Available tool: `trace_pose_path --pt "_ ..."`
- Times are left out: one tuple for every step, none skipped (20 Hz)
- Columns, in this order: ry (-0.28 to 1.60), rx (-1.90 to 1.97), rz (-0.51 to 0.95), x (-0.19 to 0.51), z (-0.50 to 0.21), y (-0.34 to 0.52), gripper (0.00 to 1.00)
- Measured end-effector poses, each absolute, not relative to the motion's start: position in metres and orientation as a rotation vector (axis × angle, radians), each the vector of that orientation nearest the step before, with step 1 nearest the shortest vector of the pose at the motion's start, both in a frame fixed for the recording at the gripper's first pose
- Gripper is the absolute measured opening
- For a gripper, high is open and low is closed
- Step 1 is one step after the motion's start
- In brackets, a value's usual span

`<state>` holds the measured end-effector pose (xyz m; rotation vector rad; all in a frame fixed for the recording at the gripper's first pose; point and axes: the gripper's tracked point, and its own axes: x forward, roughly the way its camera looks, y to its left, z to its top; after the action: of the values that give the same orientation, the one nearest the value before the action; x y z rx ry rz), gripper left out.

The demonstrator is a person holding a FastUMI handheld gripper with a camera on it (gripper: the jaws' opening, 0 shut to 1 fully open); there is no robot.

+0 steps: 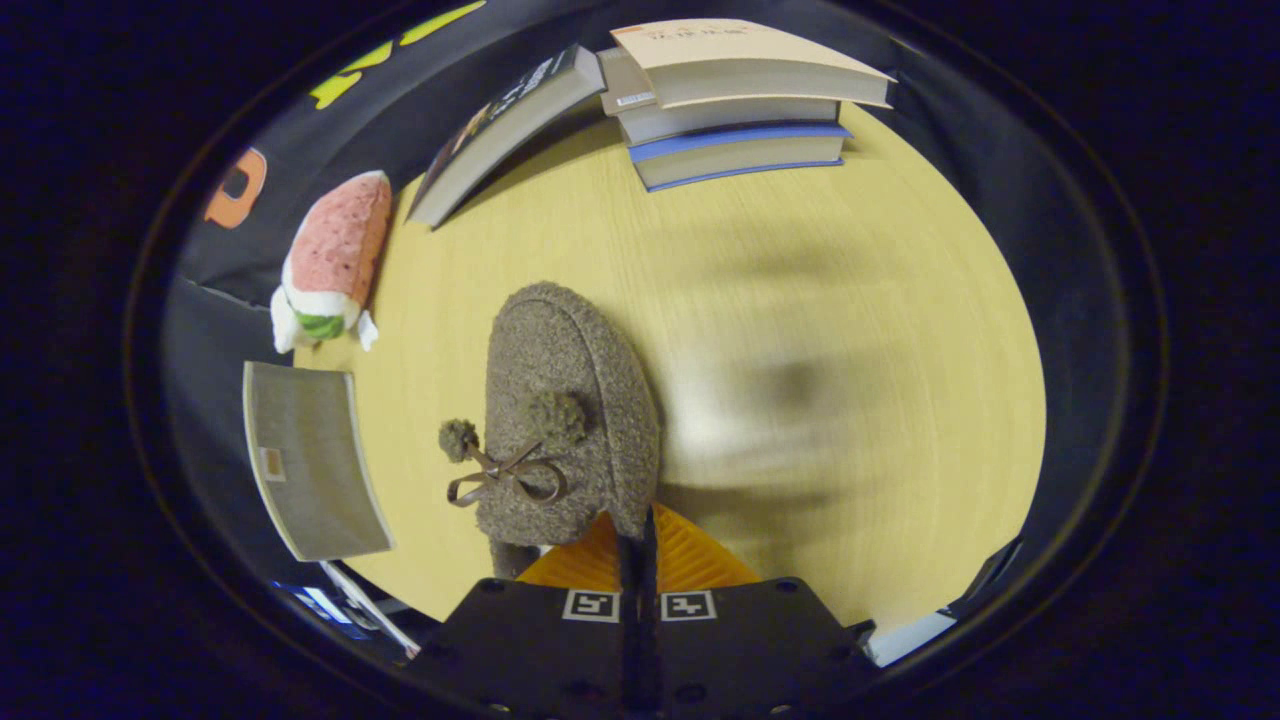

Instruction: Open the storage box then place both shoes into the box .Put the left shoe in first, then the right shoe, with the right side of both shoes facing outward in a uniform manner.

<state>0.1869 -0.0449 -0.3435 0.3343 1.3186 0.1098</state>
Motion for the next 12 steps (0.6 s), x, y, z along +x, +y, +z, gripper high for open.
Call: trace_pose_path --pt "1.302 0.335 0.117 0.187 -0.33 -0.039 0.0" --pt "1.28 0.329 0.128 0.187 -0.314 -0.033 0.01" --pt "1.256 0.326 0.141 0.188 -0.296 -0.023 0.01" --pt "1.233 0.324 0.161 0.188 -0.277 -0.01 0.0" --pt "1.212 0.317 0.182 0.188 -0.259 0.003 0.0" --pt "1.194 0.305 0.196 0.188 -0.243 0.018 0.0" --pt "1.177 0.293 0.201 0.187 -0.229 0.032 0.0" --pt "1.156 0.294 0.202 0.187 -0.213 0.047 0.0" --pt "1.138 0.299 0.21 0.188 -0.199 0.065 0.0" --pt "1.124 0.296 0.223 0.187 -0.187 0.083 0.0" --pt "1.117 0.29 0.237 0.185 -0.177 0.102 0.0" --pt "1.115 0.284 0.247 0.182 -0.169 0.12 0.0"
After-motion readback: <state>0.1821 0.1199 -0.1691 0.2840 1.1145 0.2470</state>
